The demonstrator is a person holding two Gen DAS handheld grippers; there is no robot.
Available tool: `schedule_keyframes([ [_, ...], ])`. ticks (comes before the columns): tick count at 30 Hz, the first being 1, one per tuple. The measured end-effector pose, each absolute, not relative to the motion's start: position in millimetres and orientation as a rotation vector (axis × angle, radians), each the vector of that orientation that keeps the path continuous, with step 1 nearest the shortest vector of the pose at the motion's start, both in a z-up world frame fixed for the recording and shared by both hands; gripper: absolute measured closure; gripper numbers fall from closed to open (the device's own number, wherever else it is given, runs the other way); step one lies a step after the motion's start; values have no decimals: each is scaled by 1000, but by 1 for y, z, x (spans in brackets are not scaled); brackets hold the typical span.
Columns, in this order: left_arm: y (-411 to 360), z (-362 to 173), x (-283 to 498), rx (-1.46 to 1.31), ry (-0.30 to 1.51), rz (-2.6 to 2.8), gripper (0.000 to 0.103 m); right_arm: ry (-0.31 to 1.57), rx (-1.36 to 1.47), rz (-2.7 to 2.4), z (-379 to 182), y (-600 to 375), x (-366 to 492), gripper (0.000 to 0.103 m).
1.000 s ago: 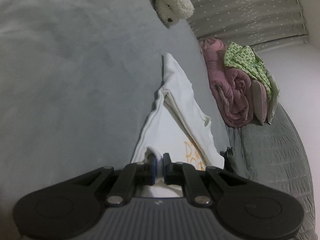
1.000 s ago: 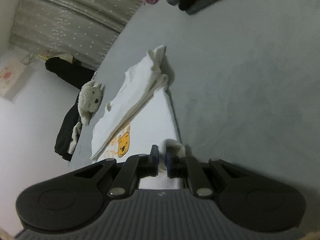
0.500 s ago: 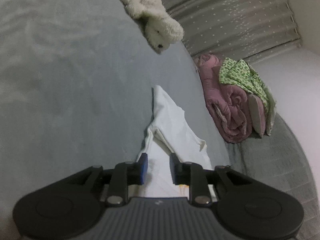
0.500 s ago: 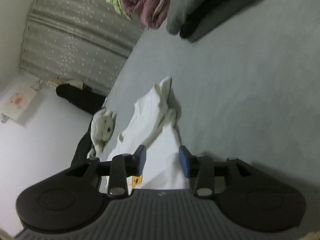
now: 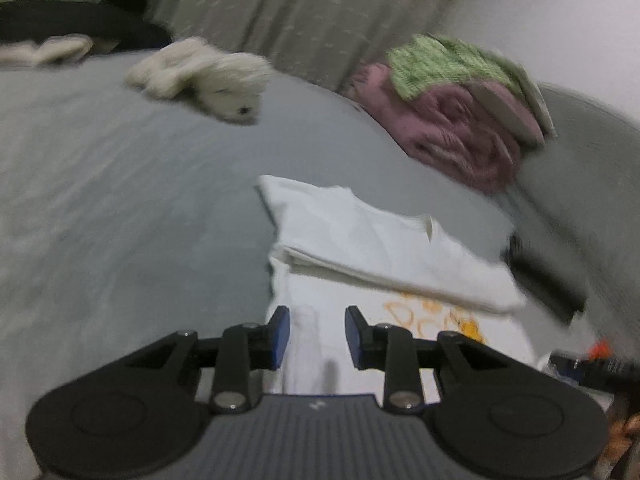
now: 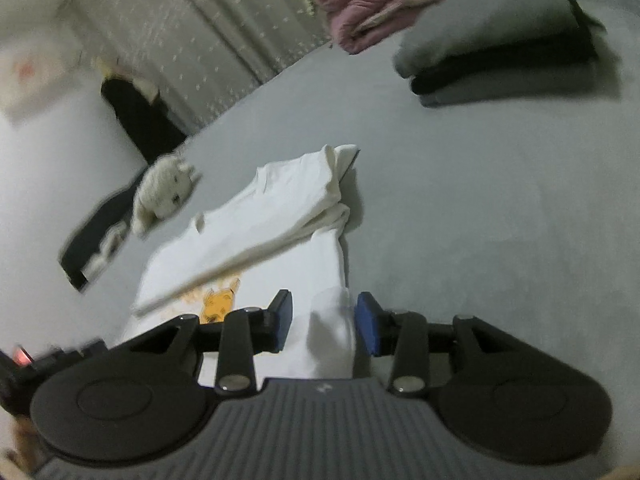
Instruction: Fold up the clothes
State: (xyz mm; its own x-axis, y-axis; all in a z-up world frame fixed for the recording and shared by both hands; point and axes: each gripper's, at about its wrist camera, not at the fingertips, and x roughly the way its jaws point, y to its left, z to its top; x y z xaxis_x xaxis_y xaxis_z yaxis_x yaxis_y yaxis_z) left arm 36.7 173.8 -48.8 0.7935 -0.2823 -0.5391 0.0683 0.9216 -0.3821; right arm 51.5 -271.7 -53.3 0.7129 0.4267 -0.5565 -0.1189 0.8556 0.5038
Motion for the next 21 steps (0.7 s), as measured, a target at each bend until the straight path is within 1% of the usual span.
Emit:
schedule_keyframes([
  [4,159,-52,35,-213,633,-192,74,707,322,310,-55,-255,55,64],
  [7,153,-54,35,-163,641,-170,74,709,255,309,-59,-250,58,66],
  [11,153,-55,36,-138,650,-144,74,707,211,303,-61,-247,56,70],
  [16,147,-56,36,-118,656,-135,74,691,156,294,-61,-240,54,71],
  [17,145,-56,36,-107,654,-131,77,686,143,290,-61,-238,53,72],
  [18,143,-57,35,-95,652,-126,86,679,127,284,-61,-235,53,75],
  [19,143,-56,34,-95,644,-122,90,670,107,280,-61,-232,52,78],
  [20,142,-55,33,-94,636,-118,94,659,87,277,-61,-229,50,84],
  [21,142,-54,32,-94,628,-113,95,647,63,274,-61,-226,49,87],
])
